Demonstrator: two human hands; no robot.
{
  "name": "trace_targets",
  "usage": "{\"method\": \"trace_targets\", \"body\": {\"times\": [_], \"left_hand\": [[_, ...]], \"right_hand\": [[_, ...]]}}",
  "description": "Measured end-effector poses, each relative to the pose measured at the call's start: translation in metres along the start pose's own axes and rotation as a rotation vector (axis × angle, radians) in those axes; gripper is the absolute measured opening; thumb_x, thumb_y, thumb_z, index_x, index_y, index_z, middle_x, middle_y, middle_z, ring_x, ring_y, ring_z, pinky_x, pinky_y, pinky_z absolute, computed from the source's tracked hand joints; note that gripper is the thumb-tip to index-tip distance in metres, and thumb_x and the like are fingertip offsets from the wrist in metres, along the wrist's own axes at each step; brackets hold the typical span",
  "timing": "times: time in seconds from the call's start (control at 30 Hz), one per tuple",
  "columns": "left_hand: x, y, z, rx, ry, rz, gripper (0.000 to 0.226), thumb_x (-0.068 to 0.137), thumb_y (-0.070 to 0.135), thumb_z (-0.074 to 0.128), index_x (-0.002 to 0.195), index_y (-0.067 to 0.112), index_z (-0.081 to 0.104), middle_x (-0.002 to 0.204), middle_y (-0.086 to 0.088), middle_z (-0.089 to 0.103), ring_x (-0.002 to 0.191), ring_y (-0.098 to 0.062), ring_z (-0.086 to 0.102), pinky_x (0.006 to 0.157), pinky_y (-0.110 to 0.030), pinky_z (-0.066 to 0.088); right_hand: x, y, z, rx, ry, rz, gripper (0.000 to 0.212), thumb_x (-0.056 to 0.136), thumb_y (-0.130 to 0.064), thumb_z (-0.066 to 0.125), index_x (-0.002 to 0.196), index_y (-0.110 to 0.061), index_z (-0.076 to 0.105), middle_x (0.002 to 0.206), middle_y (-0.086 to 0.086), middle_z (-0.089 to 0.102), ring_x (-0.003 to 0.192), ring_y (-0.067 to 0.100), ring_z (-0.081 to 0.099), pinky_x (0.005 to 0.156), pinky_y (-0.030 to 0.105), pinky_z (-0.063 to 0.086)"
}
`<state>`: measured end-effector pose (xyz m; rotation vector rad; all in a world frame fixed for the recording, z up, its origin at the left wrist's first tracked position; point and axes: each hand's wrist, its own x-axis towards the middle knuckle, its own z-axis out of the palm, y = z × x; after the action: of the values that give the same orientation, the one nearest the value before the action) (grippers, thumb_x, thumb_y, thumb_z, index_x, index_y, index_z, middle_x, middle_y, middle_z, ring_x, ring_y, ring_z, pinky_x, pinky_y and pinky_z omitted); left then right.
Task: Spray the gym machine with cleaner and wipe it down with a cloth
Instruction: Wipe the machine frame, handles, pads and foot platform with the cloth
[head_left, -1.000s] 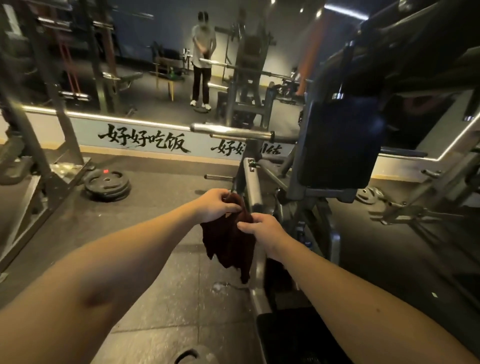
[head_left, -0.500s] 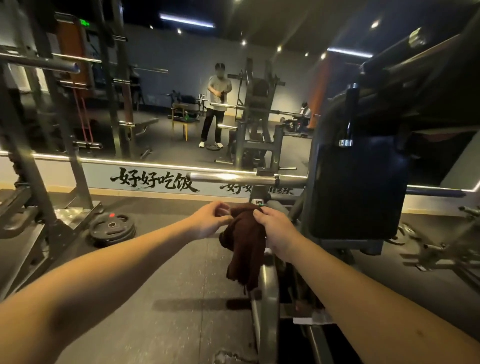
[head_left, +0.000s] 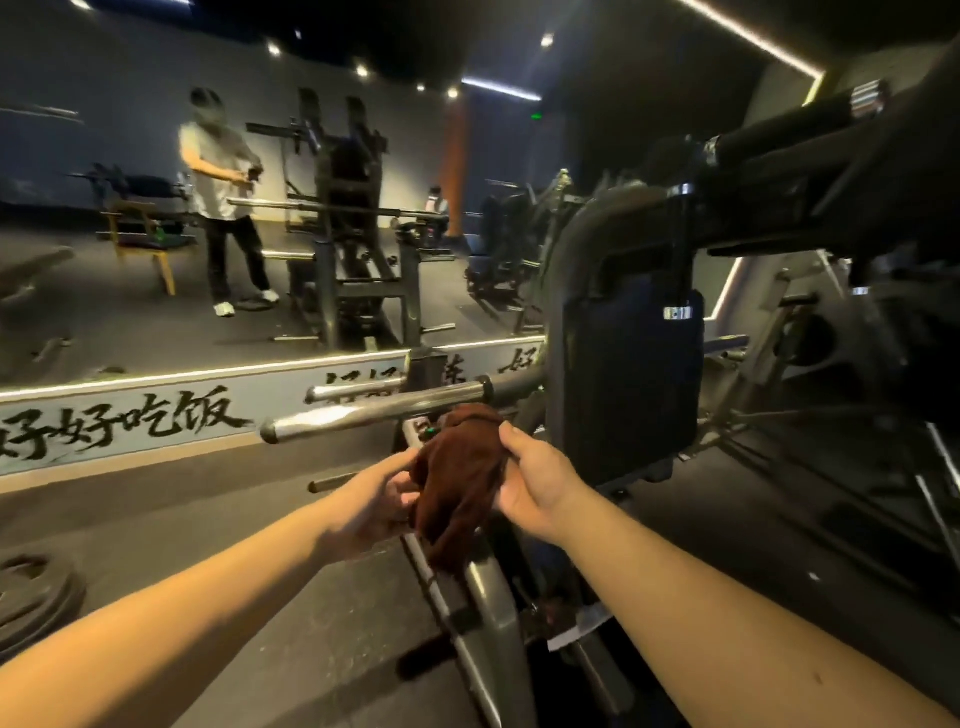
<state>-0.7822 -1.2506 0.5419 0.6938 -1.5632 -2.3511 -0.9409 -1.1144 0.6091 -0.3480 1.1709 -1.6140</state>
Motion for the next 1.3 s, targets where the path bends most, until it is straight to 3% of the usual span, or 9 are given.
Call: {"method": "trace_targets", "body": {"times": [0.3,0.4,0.5,0.63,0.77,0.97,1.1,1.2,1.3], "left_hand": [[0.042,0.064,0.015,0.257,0.048,0.175,0.034,0.097,0.036,0.068,0.120,0.011,0.074,0.114,-0.010,0.077,0.112,-0.029,0.071,0.097,-0.043,0.055],[0.055,0.076,0.024,0.451,0.083,0.228,0.044,0.082,0.050,0.081,0.094,0.008,0.075,0.084,-0.011,0.074,0.085,-0.030,0.068,0.082,-0.040,0.051],[0.059,0.089,0.043,0.757,0.184,0.308,0.032,0.093,0.040,0.074,0.087,0.009,0.069,0.075,-0.006,0.066,0.074,-0.022,0.063,0.070,-0.032,0.047],[0.064,0.103,0.067,0.918,0.222,0.327,0.029,0.098,0.041,0.068,0.097,0.012,0.070,0.093,-0.008,0.073,0.092,-0.024,0.069,0.087,-0.039,0.051],[0.072,0.103,0.086,0.966,0.290,0.318,0.029,0.099,0.038,0.066,0.081,0.016,0.069,0.081,-0.008,0.068,0.081,-0.025,0.066,0.077,-0.034,0.048],[0.072,0.120,0.101,1.020,0.343,0.409,0.026,0.099,0.035,0.066,0.100,0.011,0.076,0.095,-0.006,0.074,0.095,-0.024,0.070,0.086,-0.037,0.053],[0.051,0.143,0.138,1.084,0.208,0.542,0.019,0.104,0.035,0.060,0.112,0.020,0.067,0.102,0.001,0.068,0.096,-0.015,0.063,0.086,-0.034,0.051],[0.042,0.154,0.159,1.252,0.028,0.607,0.019,0.104,0.037,0.057,0.117,0.025,0.066,0.111,0.006,0.066,0.100,-0.006,0.062,0.086,-0.029,0.051],[0.041,0.160,0.174,1.400,-0.133,0.616,0.018,0.105,0.035,0.056,0.118,0.026,0.065,0.111,0.008,0.066,0.102,-0.005,0.063,0.087,-0.026,0.051]], "right_hand": [[0.007,-0.024,0.003,-0.217,0.327,-0.114,0.032,0.111,-0.026,0.045,0.136,-0.012,0.060,0.121,0.013,0.074,0.108,0.029,0.073,0.093,0.047,0.059],[-0.007,-0.037,-0.009,-0.454,0.451,-0.138,0.028,0.111,-0.030,0.044,0.123,-0.016,0.066,0.120,0.010,0.073,0.100,0.024,0.072,0.066,0.034,0.062],[-0.021,-0.052,-0.022,-0.620,0.524,-0.114,0.021,0.110,-0.030,0.046,0.108,-0.021,0.065,0.119,0.013,0.070,0.106,0.031,0.070,0.089,0.044,0.061],[-0.026,-0.069,-0.043,-0.516,0.502,-0.162,0.022,0.109,-0.024,0.049,0.120,-0.015,0.067,0.117,0.012,0.071,0.108,0.030,0.070,0.093,0.042,0.059],[-0.034,-0.088,-0.057,-0.462,0.420,-0.227,0.022,0.109,-0.024,0.049,0.112,-0.020,0.071,0.112,0.009,0.075,0.105,0.028,0.071,0.092,0.043,0.059],[-0.043,-0.095,-0.083,-0.503,0.361,-0.195,0.022,0.103,-0.014,0.062,0.123,-0.013,0.069,0.114,0.011,0.075,0.104,0.025,0.072,0.078,0.035,0.061],[-0.048,-0.082,-0.110,-0.550,0.298,-0.070,0.020,0.100,-0.013,0.067,0.120,-0.012,0.070,0.106,0.013,0.078,0.099,0.027,0.076,0.094,0.045,0.061],[-0.050,-0.073,-0.119,-0.665,0.236,0.021,0.021,0.100,-0.011,0.065,0.121,-0.011,0.063,0.106,0.018,0.076,0.096,0.029,0.077,0.088,0.044,0.062],[-0.041,-0.058,-0.119,-0.851,0.200,0.052,0.049,0.095,-0.007,0.068,0.140,-0.015,0.053,0.126,0.012,0.068,0.109,0.023,0.070,0.084,0.036,0.062]]}}
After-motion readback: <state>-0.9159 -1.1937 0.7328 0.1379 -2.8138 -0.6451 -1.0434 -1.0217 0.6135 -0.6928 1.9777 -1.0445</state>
